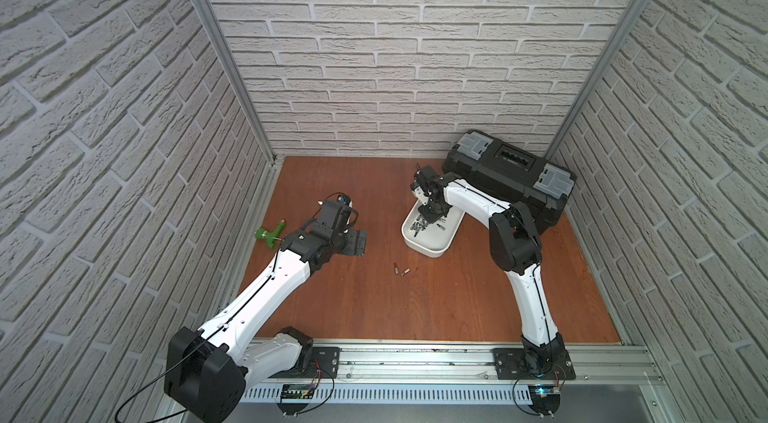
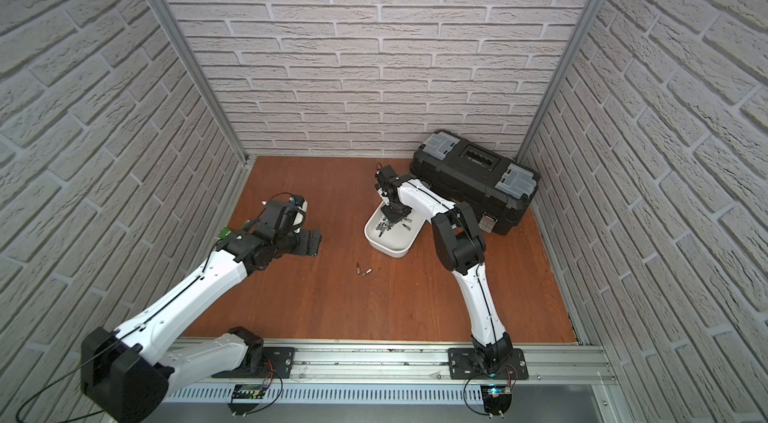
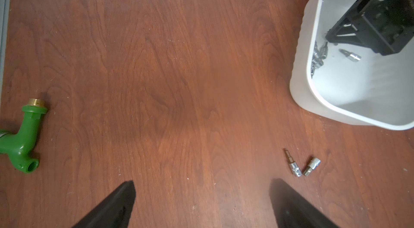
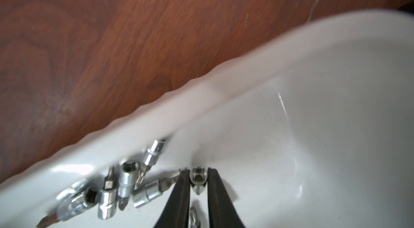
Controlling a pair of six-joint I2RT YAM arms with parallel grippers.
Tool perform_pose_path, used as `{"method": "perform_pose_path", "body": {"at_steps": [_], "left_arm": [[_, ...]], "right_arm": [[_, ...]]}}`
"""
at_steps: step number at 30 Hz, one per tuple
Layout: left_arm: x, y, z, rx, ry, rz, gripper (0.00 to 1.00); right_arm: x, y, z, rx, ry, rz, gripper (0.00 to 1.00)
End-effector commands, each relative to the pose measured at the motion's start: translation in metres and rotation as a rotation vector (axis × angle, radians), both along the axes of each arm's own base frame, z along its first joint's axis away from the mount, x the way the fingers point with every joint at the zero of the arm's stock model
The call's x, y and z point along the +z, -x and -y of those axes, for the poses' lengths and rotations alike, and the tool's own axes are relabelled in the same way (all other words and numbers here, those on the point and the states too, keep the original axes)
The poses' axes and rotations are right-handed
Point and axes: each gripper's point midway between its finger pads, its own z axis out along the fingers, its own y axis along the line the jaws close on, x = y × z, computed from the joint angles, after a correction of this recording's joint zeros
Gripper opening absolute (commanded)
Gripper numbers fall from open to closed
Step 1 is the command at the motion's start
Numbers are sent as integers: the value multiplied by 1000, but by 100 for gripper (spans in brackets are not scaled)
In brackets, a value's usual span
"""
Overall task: Put the bit on the desktop into the storage box
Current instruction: Place the screwdriver bit in the storage box, then pick up the screwdriver bit from the center of the board.
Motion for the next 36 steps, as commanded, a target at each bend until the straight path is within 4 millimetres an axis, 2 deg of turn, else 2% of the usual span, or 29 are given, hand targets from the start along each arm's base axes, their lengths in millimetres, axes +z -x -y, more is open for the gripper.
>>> {"method": "perform_pose_path", "body": {"at_steps": [1, 6, 18, 23, 32, 36], "left_arm": [[13, -4, 4, -17, 6, 35, 98], [15, -2, 8, -36, 1, 42, 98], [17, 4, 30, -115, -48, 27, 98], [13, 11, 45, -152, -65, 5, 98], [-2, 27, 65, -183, -76, -49, 98], [-10, 32, 70, -194, -91, -79, 97]], "right_arm": [[5, -2, 1, 1, -2, 12, 26], [19, 1, 3, 1, -14, 34, 30], [78, 21, 11, -18, -83, 140, 35], [112, 39, 18, -38, -125, 206, 39], [153, 77, 35, -104, -219, 305, 50], [172, 93, 46, -147, -253, 366, 57]]}}
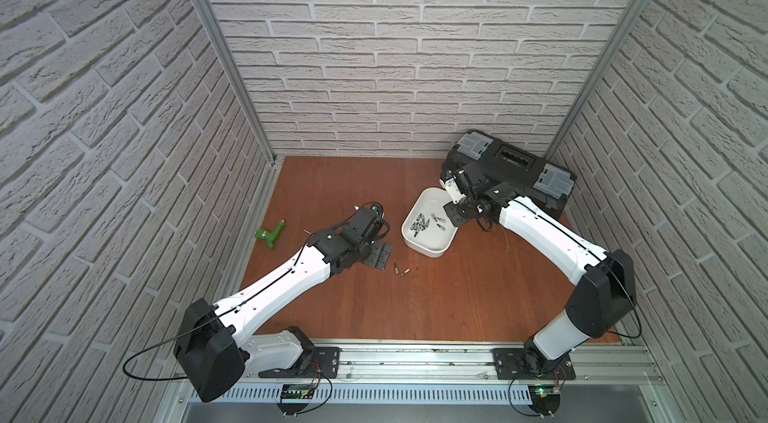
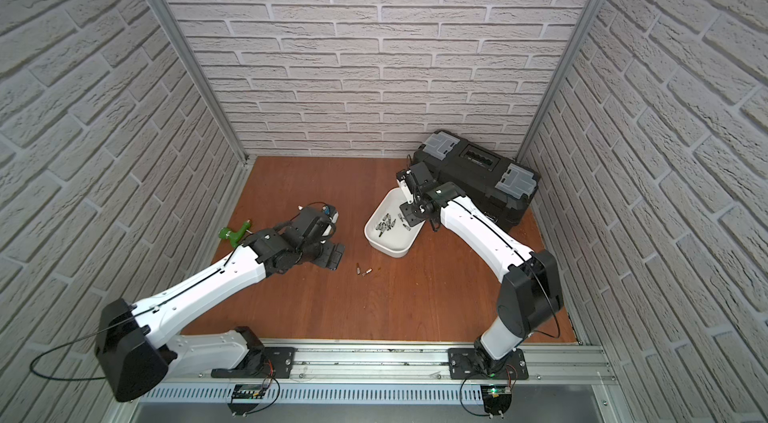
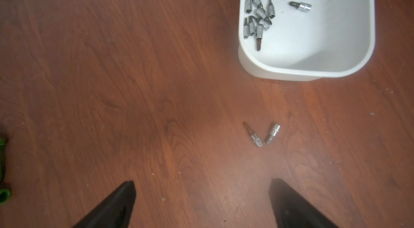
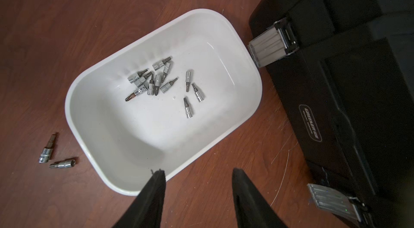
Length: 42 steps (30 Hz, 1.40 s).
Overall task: Put the bit on the desktop into the storage box
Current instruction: Pick up the screwdriver bit from the center of the board.
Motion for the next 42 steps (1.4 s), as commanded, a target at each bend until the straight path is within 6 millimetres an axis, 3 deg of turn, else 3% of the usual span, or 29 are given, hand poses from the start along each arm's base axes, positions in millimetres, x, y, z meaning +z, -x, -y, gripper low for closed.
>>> {"method": "perform_pose_path", "body": {"at_steps": [1, 9, 16, 24, 34, 42], "left_arm": [[-1, 1, 3, 15, -12, -16, 96], [-10, 4, 18, -7, -9, -58, 88], [-20, 3, 32, -27, -91, -89, 83], [-38, 4, 54, -65, -152, -185, 75], [-68, 8, 77, -89, -175, -340, 50], [-83, 4, 86, -93, -180, -375, 46]], "right_arm": [[27, 6, 8, -65, -68, 99, 60], [56, 40, 36, -147, -118, 220, 77], [62, 63, 52, -199, -148, 261, 100], [61, 78, 56, -207, -178, 261, 98], [55, 81, 64, -212, -137, 262, 98], [53, 80, 67, -216, -112, 270, 98]]}}
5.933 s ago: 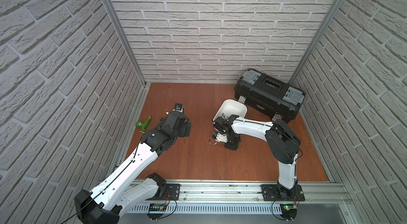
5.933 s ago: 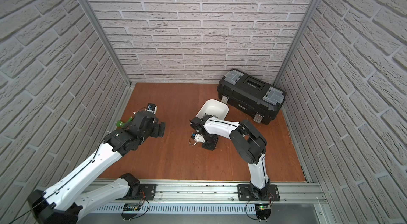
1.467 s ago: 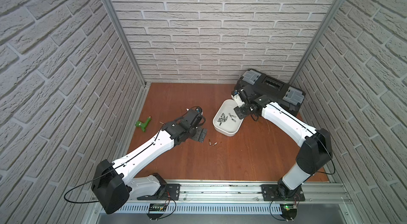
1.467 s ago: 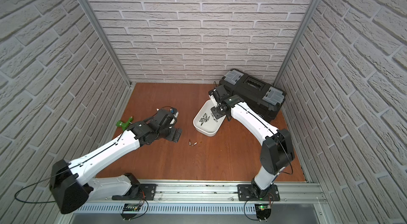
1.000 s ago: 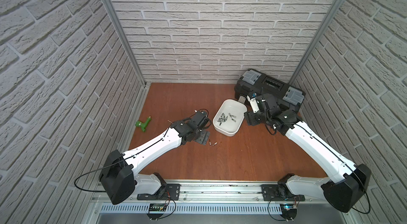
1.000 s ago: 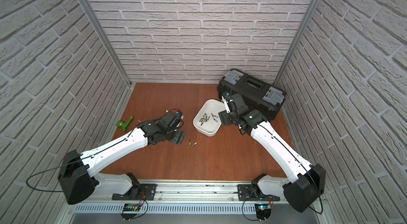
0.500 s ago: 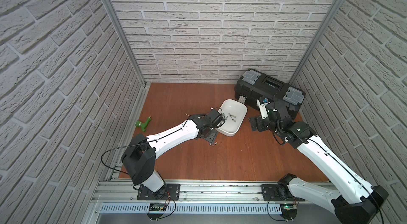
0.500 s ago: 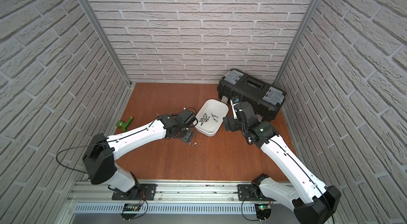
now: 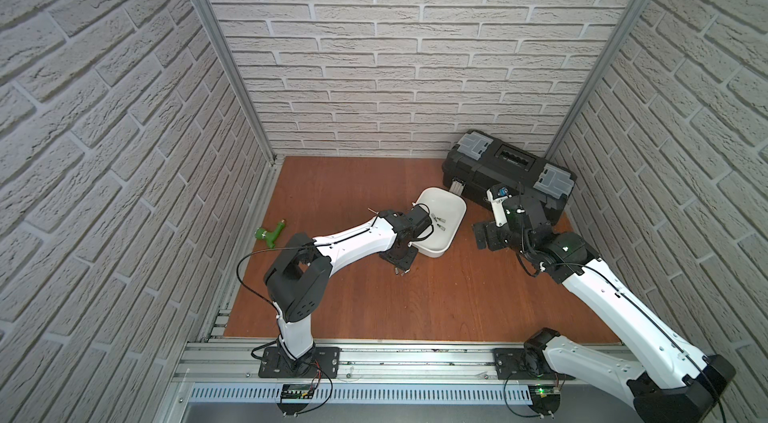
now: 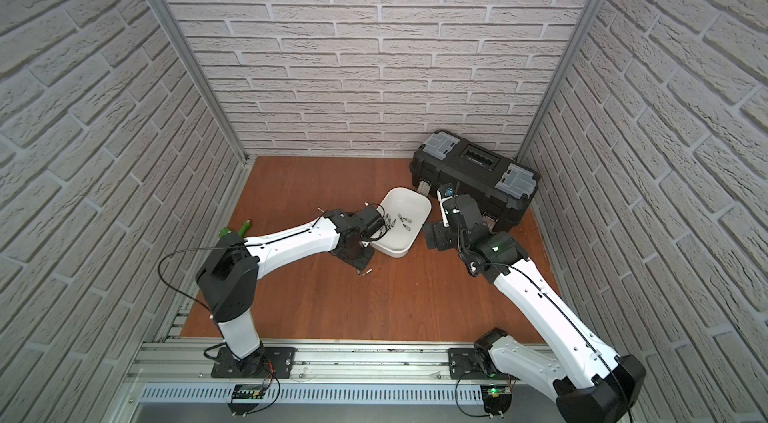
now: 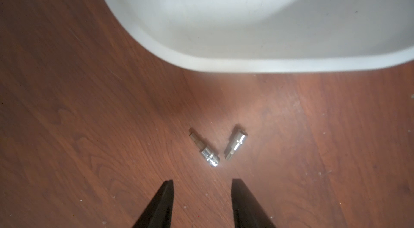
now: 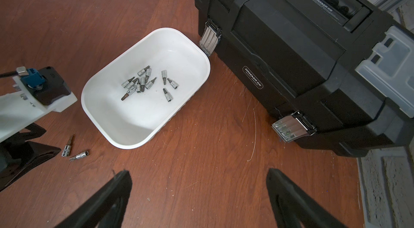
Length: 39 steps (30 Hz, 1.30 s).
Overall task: Put the bit on the desktop into the storage box
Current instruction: Pick up the screwdriver bit from the center of the board.
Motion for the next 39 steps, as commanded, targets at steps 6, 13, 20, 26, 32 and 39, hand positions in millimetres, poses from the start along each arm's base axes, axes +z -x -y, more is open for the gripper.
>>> {"method": "perform_pose_path", "body": {"at_steps": [6, 13, 20, 26, 32, 39], "left_arm": [[-14, 3, 2, 12, -14, -52, 45], [-31, 7, -1, 24, -13, -92, 43], [-42, 8, -6, 39, -17, -104, 41], [-48, 8, -12, 55, -24, -105, 37], [-55, 6, -13, 56, -29, -106, 35], [-65, 13, -18, 68, -29, -126, 32]], "right_arm": [[-2, -3, 7, -19, 31, 23, 98], [-6, -4, 7, -19, 39, 14, 98], [-10, -4, 6, -19, 36, 0, 98], [-12, -3, 5, -19, 31, -4, 98], [-11, -3, 4, -20, 26, -3, 98], [-10, -3, 6, -24, 31, -2, 98]]}}
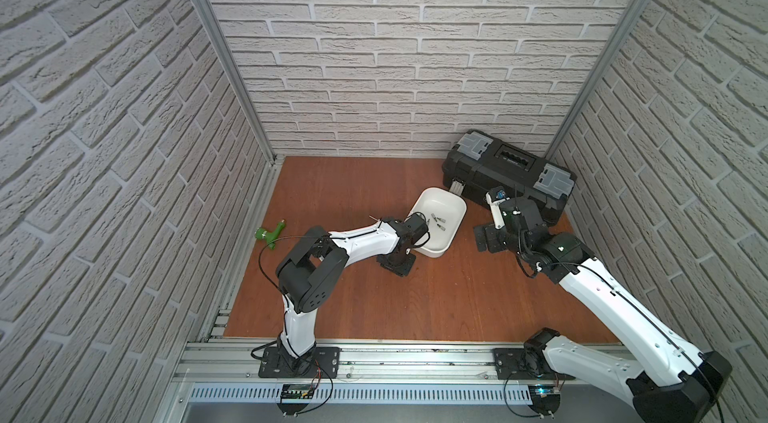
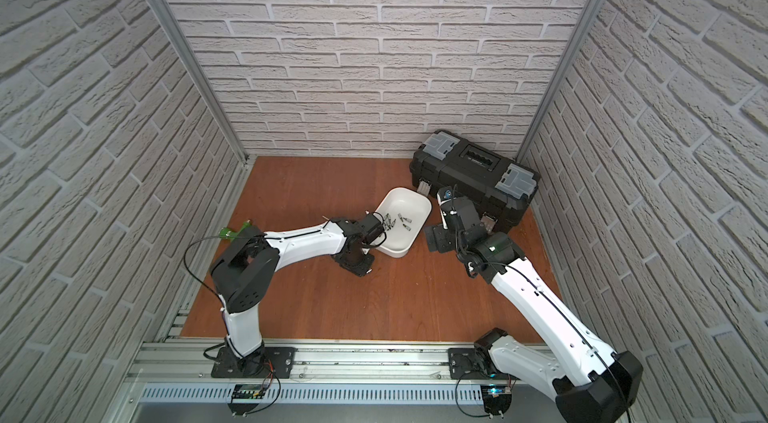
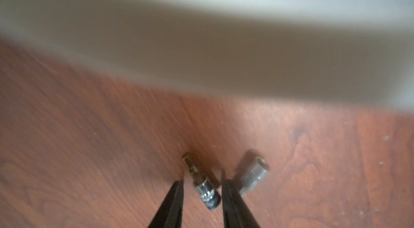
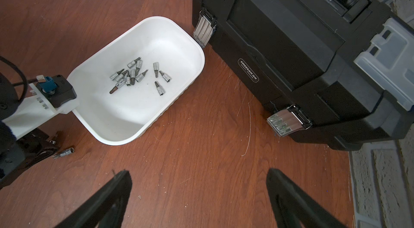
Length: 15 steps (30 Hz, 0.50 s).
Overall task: Put the bit on the desktop into the storage box
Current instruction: Pick up the screwdriver bit from the center of the board.
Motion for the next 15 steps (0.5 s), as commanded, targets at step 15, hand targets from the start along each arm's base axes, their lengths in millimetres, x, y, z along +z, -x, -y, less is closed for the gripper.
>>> {"method": "perform_pose_path", "body": {"at_steps": [15], "left_arm": [[-19, 15, -26, 51, -38, -58, 19]], "right_arm": [[3, -4, 1, -17, -9, 23, 98]]}}
